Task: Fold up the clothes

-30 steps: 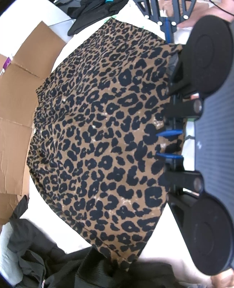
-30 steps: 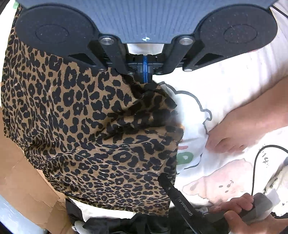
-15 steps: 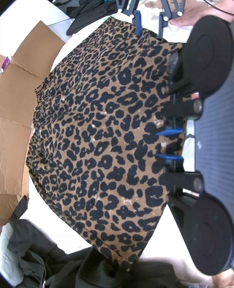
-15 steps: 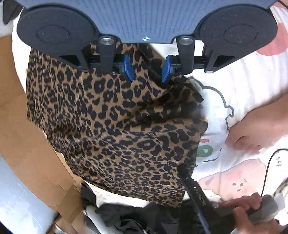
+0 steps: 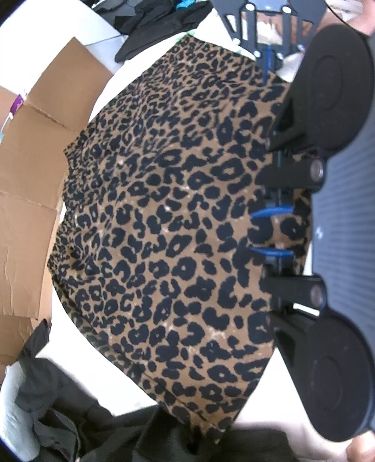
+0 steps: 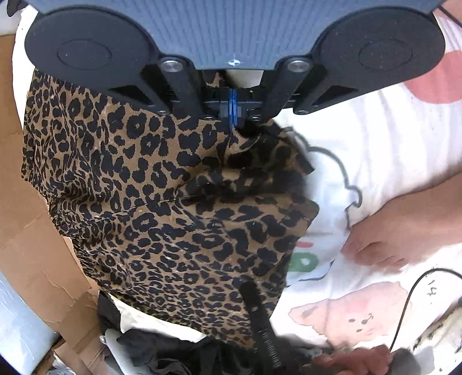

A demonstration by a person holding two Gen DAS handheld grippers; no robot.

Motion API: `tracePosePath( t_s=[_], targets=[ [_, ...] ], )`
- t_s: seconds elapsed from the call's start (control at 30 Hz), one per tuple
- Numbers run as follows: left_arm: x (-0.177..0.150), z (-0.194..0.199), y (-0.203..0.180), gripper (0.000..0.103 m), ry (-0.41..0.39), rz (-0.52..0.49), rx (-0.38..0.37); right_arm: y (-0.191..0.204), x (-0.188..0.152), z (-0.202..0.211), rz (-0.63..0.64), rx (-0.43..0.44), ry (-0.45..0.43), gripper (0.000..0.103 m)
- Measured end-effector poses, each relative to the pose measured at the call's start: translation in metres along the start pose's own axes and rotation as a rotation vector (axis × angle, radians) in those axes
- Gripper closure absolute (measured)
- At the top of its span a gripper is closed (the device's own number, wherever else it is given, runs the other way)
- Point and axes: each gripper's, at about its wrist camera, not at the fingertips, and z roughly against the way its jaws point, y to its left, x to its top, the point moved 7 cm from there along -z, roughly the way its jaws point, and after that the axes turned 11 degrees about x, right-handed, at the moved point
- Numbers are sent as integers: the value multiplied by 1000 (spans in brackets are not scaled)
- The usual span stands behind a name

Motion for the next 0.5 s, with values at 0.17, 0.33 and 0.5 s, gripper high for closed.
tracePosePath(
  t_s=[0.17, 0.33, 0.5],
  targets=[
    [9, 8, -14, 79, -10, 0, -71, 1, 1, -1, 14, -4, 17, 103],
    [18, 10, -45, 79, -11, -7, -182, 3, 2, -1, 32, 3, 30, 103],
    [23, 13, -88, 79, -24, -84, -287, -5, 4, 14, -127, 102, -1, 97]
  ],
)
